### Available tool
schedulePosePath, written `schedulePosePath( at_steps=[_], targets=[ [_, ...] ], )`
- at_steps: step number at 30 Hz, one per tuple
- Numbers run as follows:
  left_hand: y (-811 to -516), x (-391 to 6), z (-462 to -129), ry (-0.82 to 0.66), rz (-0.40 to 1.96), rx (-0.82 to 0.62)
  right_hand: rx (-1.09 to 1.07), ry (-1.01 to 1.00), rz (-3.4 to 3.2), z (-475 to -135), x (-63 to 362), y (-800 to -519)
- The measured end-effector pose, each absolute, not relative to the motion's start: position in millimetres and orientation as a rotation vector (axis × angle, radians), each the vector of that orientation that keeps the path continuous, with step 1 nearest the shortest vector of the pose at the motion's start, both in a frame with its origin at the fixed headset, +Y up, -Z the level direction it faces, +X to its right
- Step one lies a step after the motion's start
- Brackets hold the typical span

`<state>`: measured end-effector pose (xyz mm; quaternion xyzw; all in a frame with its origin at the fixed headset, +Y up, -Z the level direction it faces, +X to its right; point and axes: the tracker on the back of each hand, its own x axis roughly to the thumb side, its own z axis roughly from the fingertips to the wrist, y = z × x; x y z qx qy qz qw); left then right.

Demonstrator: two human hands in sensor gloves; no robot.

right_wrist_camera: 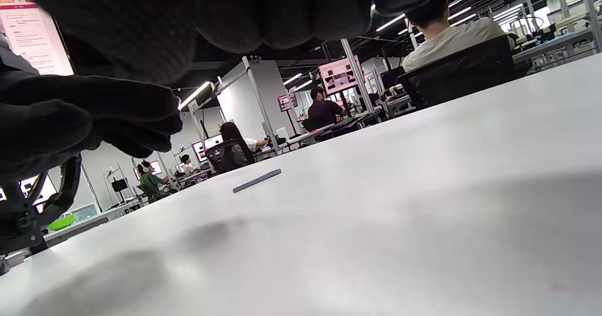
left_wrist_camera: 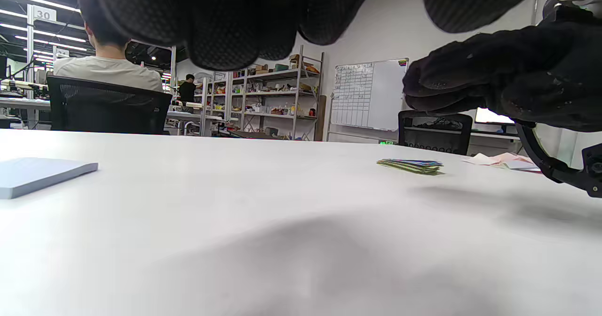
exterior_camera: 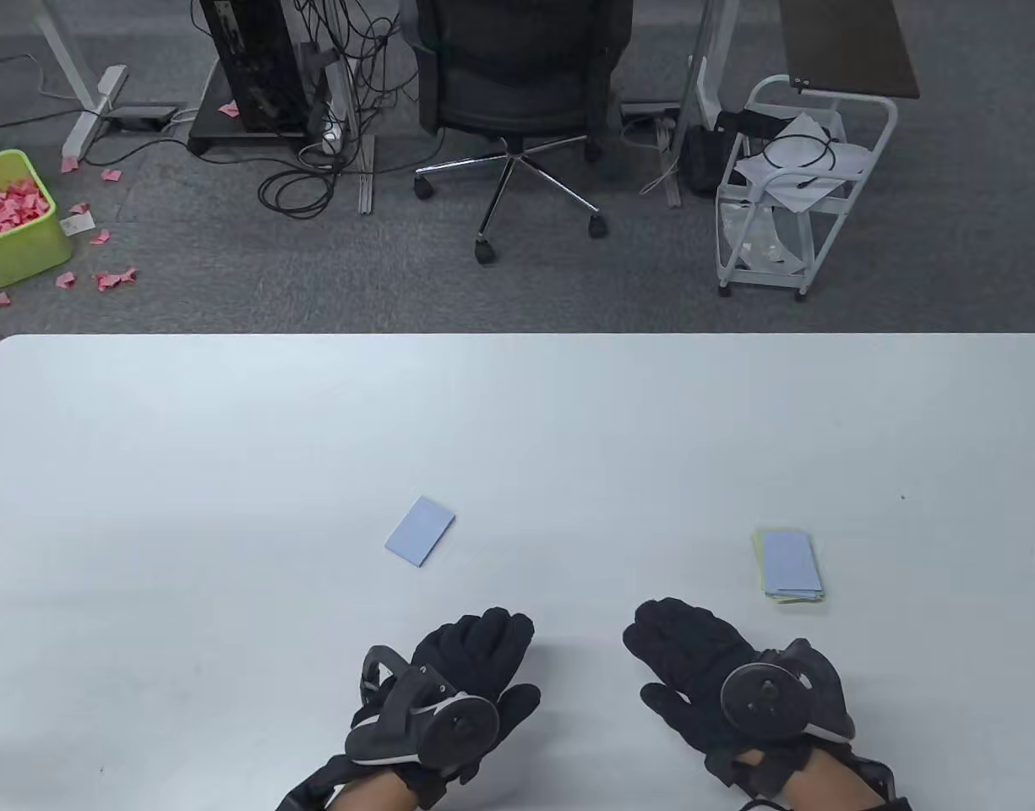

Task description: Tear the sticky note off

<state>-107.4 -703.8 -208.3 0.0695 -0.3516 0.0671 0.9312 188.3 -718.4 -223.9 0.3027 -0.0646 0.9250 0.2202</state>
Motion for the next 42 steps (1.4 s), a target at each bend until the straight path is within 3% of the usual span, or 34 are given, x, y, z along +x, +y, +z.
schedulePosePath(
  at_steps=[10, 16, 21, 30, 42],
  targets=[
    [-703, -110, -224, -0.666, 0.142, 0.123, 0.837, -0.158, 2.567, -223, 189, -718],
    [-695, -131, -266, -0.512, 0.092, 0.075, 0.806, -0.17, 2.552, -225, 194, -717],
    [-691, -164, -302, -0.32, 0.197, 0.036, 0.808, -0.152, 2.568, -226, 192, -718],
    [-714, -203, -352, -0.103, 0.127, -0.045, 0.768, -0.14, 2.562, -228, 198, -718],
    [-754, -175, -393, -0.01, 0.107, -0.194, 0.739, -0.152, 2.58, -229, 203, -717]
  ],
)
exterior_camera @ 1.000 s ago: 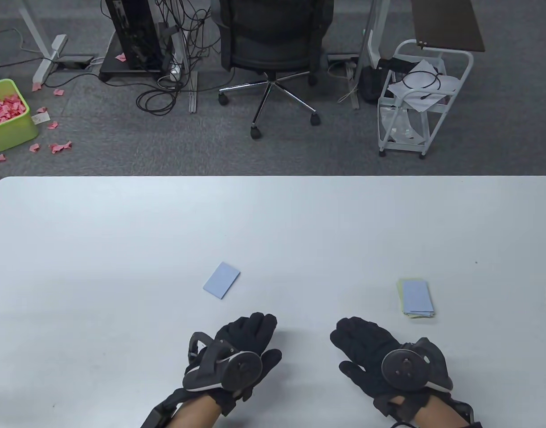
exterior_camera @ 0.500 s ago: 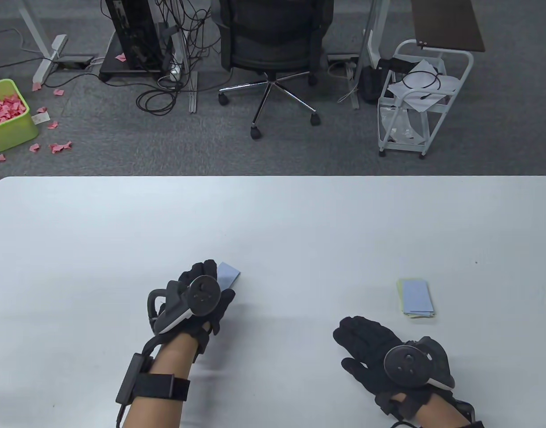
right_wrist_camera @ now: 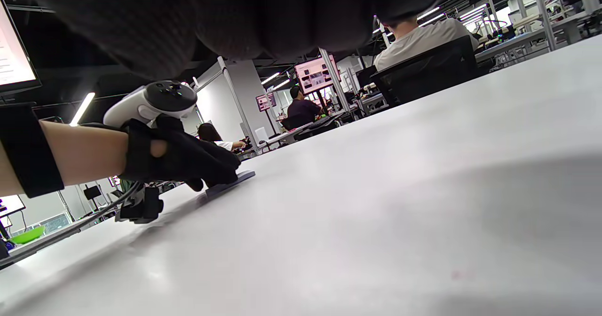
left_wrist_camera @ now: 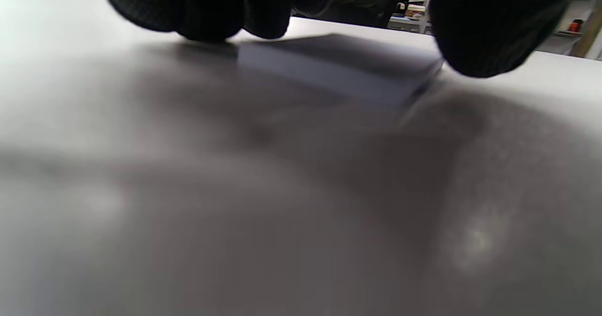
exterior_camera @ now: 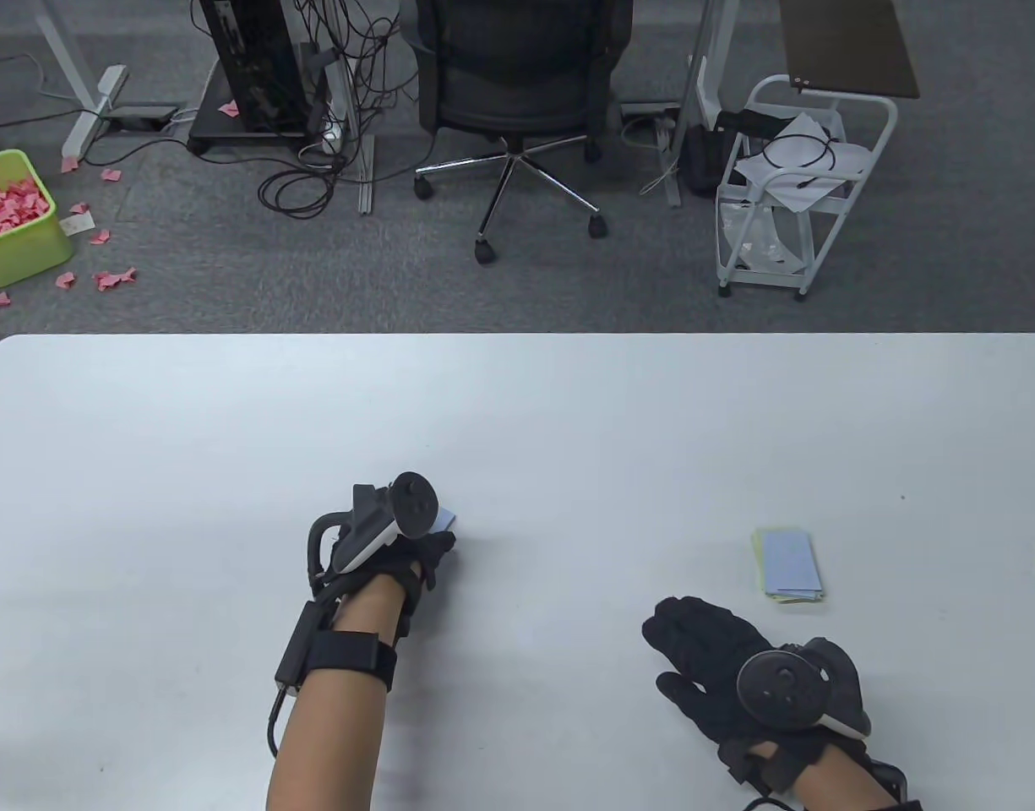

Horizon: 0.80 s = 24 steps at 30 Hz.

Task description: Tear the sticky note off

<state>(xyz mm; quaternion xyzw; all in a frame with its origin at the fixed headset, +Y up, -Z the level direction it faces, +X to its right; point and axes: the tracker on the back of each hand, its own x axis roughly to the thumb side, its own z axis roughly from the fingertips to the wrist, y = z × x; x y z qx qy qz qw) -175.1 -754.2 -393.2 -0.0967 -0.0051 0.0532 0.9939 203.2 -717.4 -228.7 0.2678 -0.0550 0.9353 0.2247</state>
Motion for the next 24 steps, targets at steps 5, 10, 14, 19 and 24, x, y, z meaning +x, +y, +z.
schedulePosePath(
  at_steps=[5, 10, 14, 19, 24],
  targets=[
    [-750, -164, -387, -0.043, 0.015, -0.119, 0.756, -0.13, 2.591, -229, 200, -721],
    [-751, -163, -378, -0.073, -0.015, -0.158, 0.763, -0.111, 2.592, -229, 199, -722],
    [-746, -169, -359, -0.062, 0.105, -0.143, 0.761, -0.112, 2.571, -229, 199, -722],
    [-734, -162, -322, -0.136, 0.24, -0.022, 0.764, -0.054, 2.555, -229, 196, -727],
    [-717, -128, -278, -0.293, 0.223, 0.103, 0.733, -0.042, 2.525, -231, 199, -728]
  ],
)
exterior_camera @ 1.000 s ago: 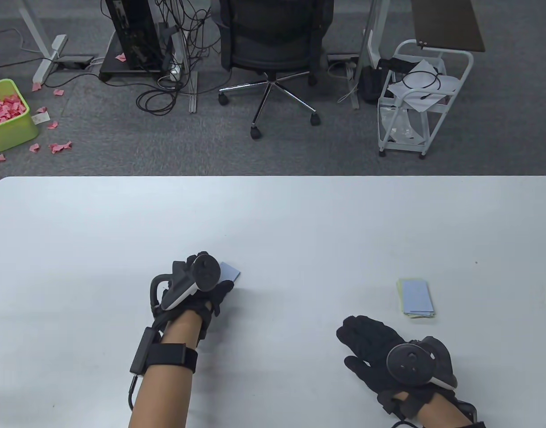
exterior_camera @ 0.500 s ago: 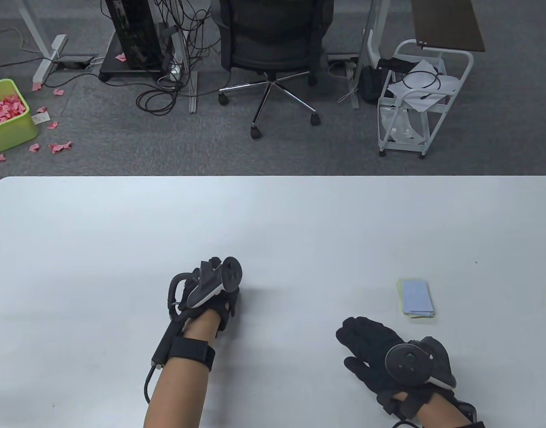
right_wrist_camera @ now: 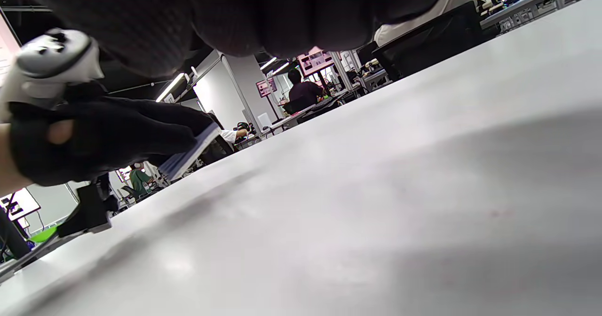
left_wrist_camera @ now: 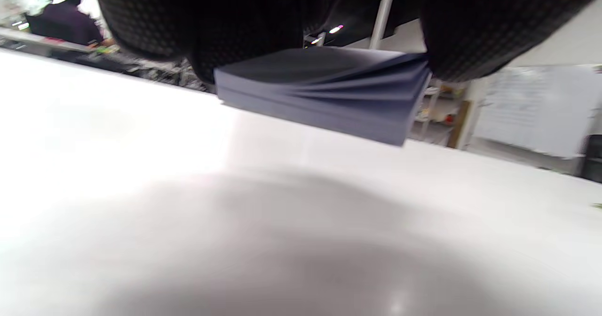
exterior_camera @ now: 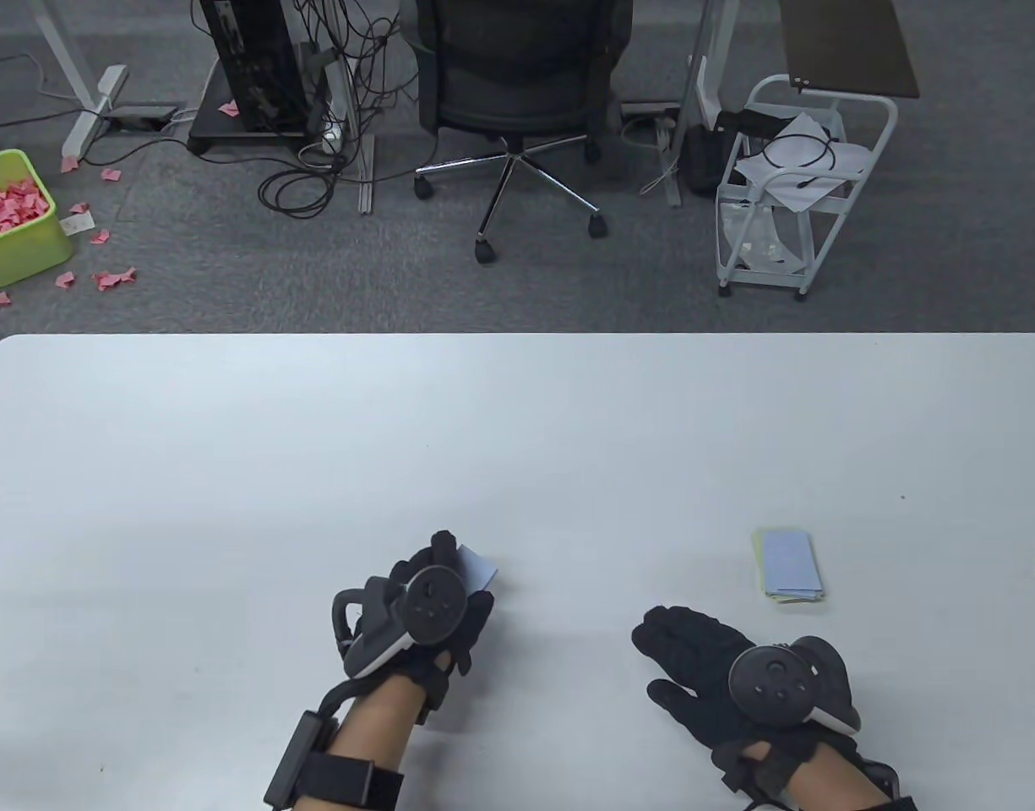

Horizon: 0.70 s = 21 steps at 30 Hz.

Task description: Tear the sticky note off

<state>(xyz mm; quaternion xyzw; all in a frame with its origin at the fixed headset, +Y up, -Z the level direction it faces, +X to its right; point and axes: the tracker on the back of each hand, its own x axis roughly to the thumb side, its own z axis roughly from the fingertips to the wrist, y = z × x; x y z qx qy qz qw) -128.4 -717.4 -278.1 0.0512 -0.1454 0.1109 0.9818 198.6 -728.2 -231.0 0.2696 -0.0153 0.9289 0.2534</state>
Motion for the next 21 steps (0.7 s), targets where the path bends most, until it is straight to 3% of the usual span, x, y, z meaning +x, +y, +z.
schedulePosePath(
  at_steps=[6, 11, 21],
  targets=[
    [-703, -85, -233, -0.498, 0.16, 0.25, 0.698, -0.016, 2.511, -236, 203, -731],
    [-701, -68, -215, -0.608, 0.099, 0.321, 0.655, 0.055, 2.431, -241, 203, -738],
    [-700, -45, -194, -0.773, 0.036, 0.407, 0.412, 0.487, 1.881, -242, 172, -764]
  ],
)
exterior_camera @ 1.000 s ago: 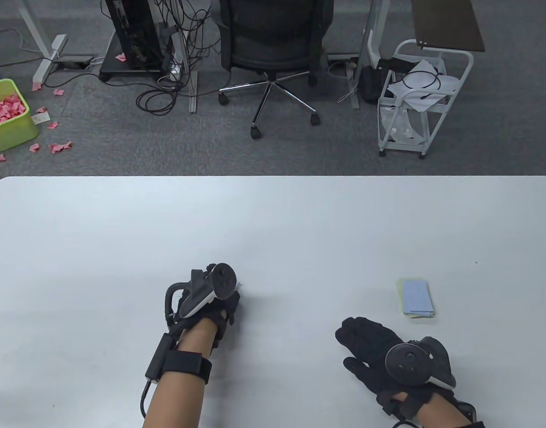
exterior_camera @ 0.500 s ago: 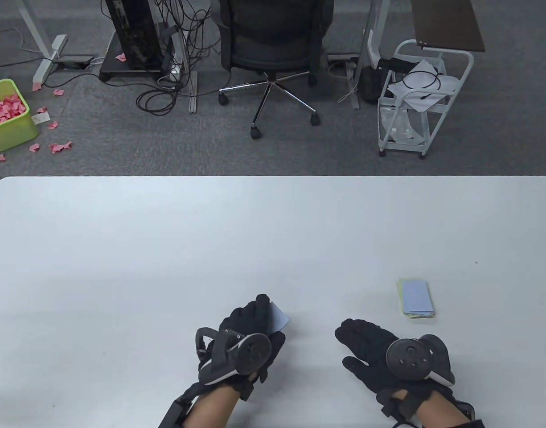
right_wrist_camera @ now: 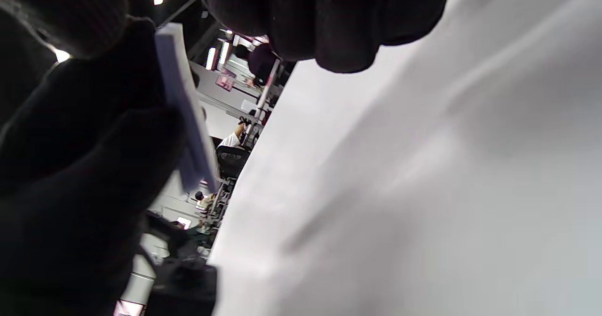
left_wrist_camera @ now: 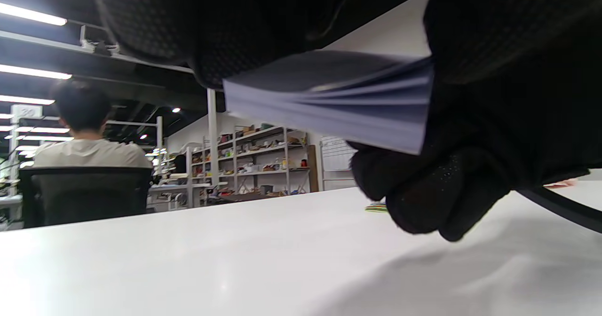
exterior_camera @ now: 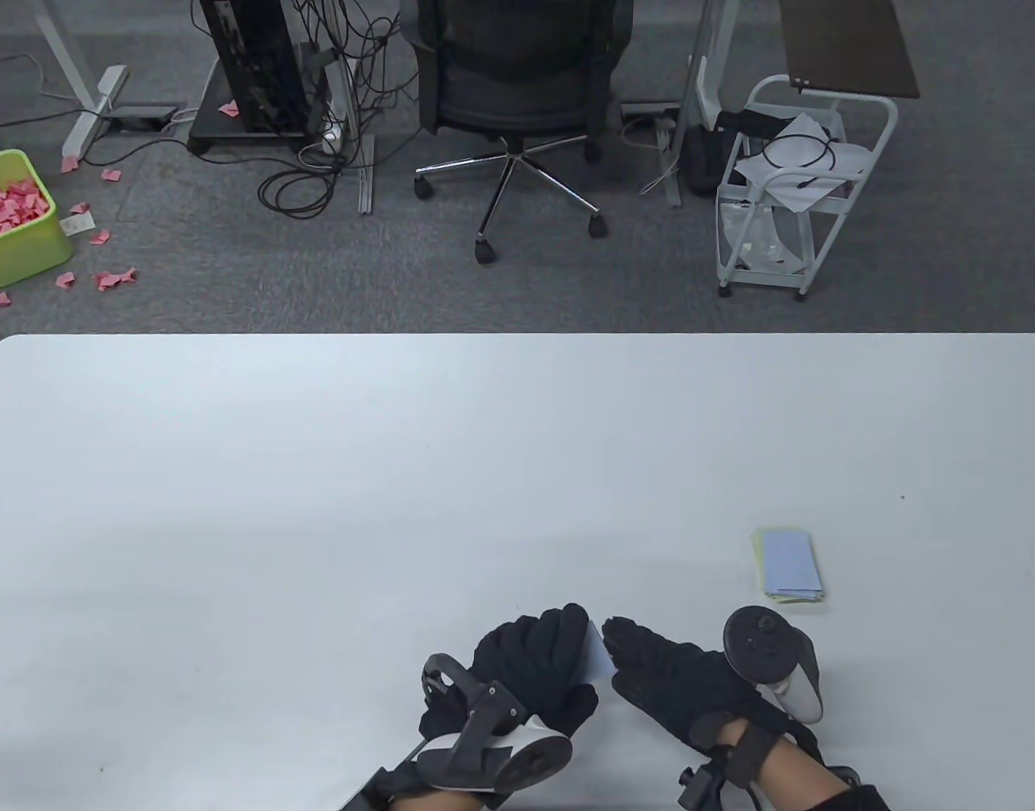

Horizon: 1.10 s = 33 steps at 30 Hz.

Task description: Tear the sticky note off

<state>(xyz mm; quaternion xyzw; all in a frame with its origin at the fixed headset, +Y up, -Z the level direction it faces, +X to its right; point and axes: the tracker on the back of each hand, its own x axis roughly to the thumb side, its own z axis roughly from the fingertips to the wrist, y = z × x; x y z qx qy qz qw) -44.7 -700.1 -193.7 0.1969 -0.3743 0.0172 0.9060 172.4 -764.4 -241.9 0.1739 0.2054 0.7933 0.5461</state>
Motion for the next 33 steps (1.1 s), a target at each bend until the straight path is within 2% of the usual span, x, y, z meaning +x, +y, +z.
schedulePosePath(
  at_steps=[4, 10, 12, 15, 19, 26, 29, 33],
  targets=[
    [-702, -38, -190, -0.794, 0.009, 0.423, 0.353, 0.515, 1.811, -239, 167, -765],
    [-702, -34, -188, -0.801, 0.009, 0.437, 0.328, 0.387, 1.895, -236, 167, -756],
    [-703, -35, -189, -0.795, 0.054, 0.389, 0.359, 0.362, 1.922, -236, 168, -754],
    [-708, -39, -194, -0.772, 0.261, 0.293, 0.383, 0.301, 2.0, -234, 170, -751],
    [-705, -45, -201, -0.659, 0.544, 0.257, 0.324, 0.225, 1.984, -234, 177, -748],
    [-704, -47, -207, -0.546, 0.803, 0.261, 0.232, 0.053, 1.943, -227, 182, -738],
    [-710, -49, -212, -0.513, 0.97, 0.189, 0.215, -0.005, 1.858, -225, 182, -735],
    [-719, -52, -216, -0.472, 1.128, 0.089, 0.32, -0.046, 1.845, -221, 176, -733]
  ],
)
